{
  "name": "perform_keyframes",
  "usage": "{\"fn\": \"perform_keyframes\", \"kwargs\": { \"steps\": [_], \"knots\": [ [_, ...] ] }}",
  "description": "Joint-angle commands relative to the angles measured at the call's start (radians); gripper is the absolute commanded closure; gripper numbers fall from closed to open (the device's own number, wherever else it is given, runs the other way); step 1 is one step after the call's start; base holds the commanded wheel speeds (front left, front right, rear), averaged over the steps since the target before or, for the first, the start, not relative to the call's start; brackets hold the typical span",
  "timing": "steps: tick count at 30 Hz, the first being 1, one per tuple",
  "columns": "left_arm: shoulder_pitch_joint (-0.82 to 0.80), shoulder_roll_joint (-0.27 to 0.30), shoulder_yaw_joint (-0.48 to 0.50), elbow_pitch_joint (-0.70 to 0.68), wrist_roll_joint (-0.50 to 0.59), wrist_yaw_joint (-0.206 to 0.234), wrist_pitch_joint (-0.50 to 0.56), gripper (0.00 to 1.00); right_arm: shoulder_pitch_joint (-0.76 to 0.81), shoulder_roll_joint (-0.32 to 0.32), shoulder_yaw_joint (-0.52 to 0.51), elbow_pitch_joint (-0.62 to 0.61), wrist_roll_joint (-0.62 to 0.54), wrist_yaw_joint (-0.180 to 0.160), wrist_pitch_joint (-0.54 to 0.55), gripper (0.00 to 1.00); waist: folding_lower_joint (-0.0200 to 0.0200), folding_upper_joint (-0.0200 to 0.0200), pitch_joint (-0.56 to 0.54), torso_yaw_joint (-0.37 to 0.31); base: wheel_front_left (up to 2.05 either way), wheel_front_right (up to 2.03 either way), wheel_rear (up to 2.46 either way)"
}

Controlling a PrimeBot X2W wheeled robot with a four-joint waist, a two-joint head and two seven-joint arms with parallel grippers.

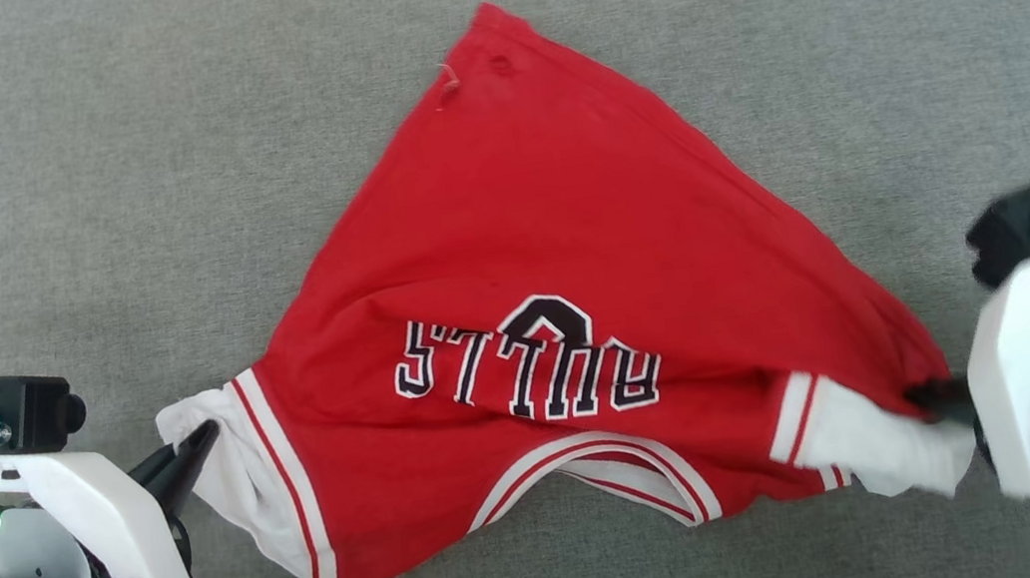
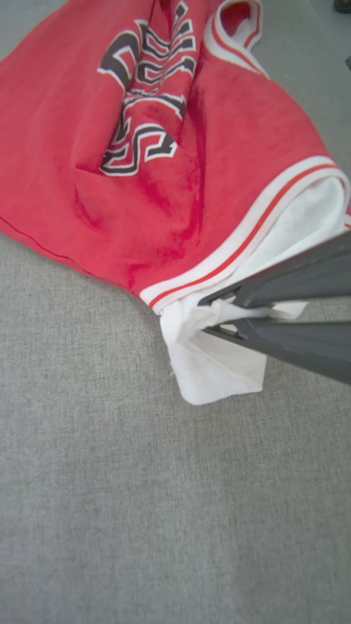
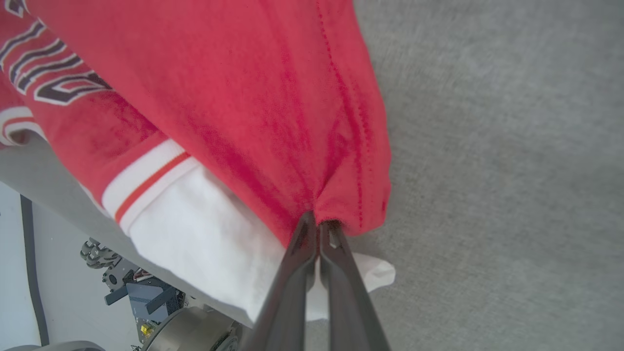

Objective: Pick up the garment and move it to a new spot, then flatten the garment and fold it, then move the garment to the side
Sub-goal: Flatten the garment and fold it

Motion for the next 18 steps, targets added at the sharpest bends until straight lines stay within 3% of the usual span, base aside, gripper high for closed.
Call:
{"fn": "perform_keyframes", "kwargs": {
  "steps": [1, 7, 8, 9, 10, 14, 18],
  "knots": [
    [0.007, -0.002, 0.000, -0.008, 0.009, 0.001, 0.000, 1.00, 0.054, 0.025, -0.021, -0.022, -0.021, 0.000, -0.010, 1.00, 0.0000, 0.0000, 0.004, 0.006, 0.00, 0.00, 0.00],
    [0.000, -0.010, -0.004, -0.007, 0.015, -0.004, -0.001, 1.00, 0.114, 0.064, -0.022, 0.034, -0.071, 0.000, -0.124, 1.00, 0.0000, 0.0000, 0.013, 0.016, 0.00, 0.00, 0.00],
    [-0.001, -0.013, -0.005, -0.005, 0.016, -0.005, -0.002, 1.00, 0.113, 0.060, -0.014, 0.055, -0.089, 0.000, -0.157, 0.76, 0.0000, 0.0000, 0.014, 0.018, 0.00, 0.00, 0.00],
    [-0.002, -0.015, -0.006, -0.004, 0.016, -0.007, -0.002, 1.00, 0.109, 0.064, -0.012, 0.079, -0.102, 0.000, -0.191, 0.20, 0.0000, 0.0000, 0.015, 0.019, 0.00, 0.00, 0.00],
    [-0.003, -0.017, -0.008, -0.002, 0.017, -0.008, -0.002, 1.00, 0.105, 0.066, -0.006, 0.101, -0.107, 0.000, -0.215, 0.00, 0.0000, 0.0000, 0.013, 0.021, 0.00, 0.00, 0.00],
    [0.000, -0.023, -0.013, 0.005, 0.017, -0.015, -0.003, 1.00, 0.105, 0.035, 0.010, 0.130, -0.124, -0.003, -0.251, 0.00, 0.0000, 0.0000, 0.005, 0.026, 0.00, 0.00, 0.00],
    [0.013, -0.025, -0.017, 0.010, 0.015, -0.017, -0.010, 1.00, 0.119, 0.024, -0.012, 0.051, -0.114, -0.002, -0.217, 0.00, 0.0000, 0.0000, -0.010, 0.028, 0.00, 0.00, 0.00]
  ]
}}
